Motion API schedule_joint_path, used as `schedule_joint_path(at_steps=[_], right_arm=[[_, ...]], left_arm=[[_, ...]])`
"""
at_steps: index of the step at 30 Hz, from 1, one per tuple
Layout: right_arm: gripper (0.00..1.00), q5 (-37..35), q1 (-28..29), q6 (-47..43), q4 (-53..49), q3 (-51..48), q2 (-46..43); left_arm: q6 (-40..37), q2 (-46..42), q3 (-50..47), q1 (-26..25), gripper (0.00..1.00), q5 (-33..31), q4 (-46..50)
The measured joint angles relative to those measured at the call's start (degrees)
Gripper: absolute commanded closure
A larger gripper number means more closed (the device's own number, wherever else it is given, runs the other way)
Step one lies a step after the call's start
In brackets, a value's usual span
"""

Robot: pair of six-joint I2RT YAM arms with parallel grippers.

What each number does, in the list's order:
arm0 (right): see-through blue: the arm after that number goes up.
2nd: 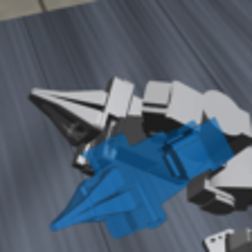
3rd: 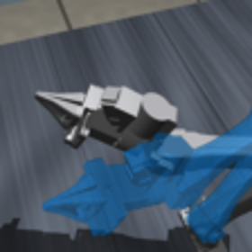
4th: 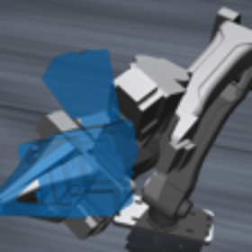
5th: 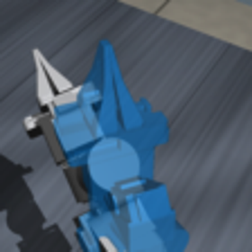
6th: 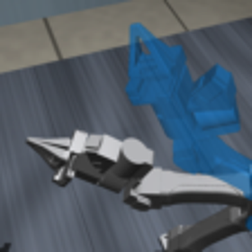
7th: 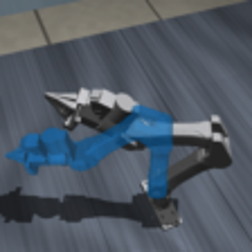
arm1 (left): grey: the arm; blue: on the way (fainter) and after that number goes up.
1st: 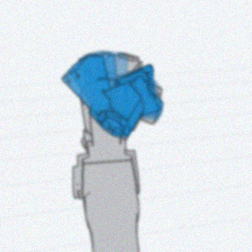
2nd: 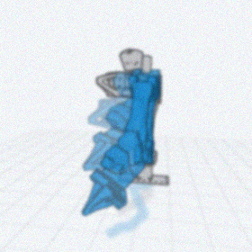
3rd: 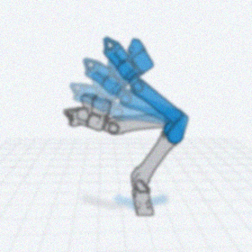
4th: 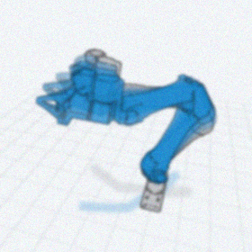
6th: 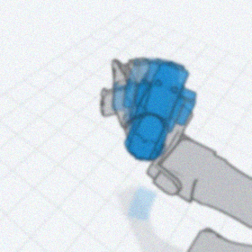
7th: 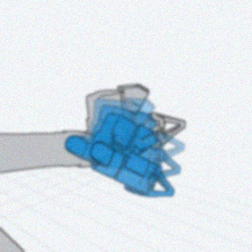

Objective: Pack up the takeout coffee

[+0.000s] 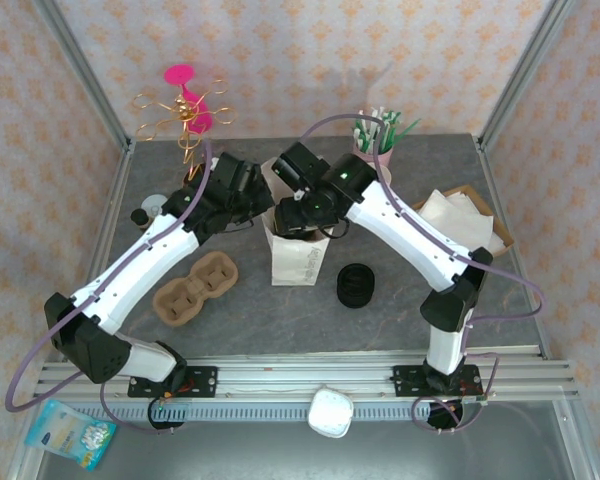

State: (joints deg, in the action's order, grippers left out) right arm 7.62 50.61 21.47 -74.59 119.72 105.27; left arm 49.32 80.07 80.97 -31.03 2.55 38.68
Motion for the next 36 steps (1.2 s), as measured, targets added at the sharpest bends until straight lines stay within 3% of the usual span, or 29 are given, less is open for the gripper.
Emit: schedule_joint_path(at_steps=[6,19,36], right_arm=[[0.46,-0.61,-0.02,0.42,0.00,-2.27,0.33],[0.46,-1.68,-0.02,0.39,0.66,-4.02,5.09],[0.47,-0.26,-0.09,-0.11,1.03,-4.00,11.17]], left_arm=[[0.37,-0.85,-2.01,0.00,1.00,0.00,-1.18],[0.35,-3.26,-5.38,0.07,0.84,0.20,-4.31],[0.35,-5.70,-10.86,2.97,0.80,3.21,-6.84]])
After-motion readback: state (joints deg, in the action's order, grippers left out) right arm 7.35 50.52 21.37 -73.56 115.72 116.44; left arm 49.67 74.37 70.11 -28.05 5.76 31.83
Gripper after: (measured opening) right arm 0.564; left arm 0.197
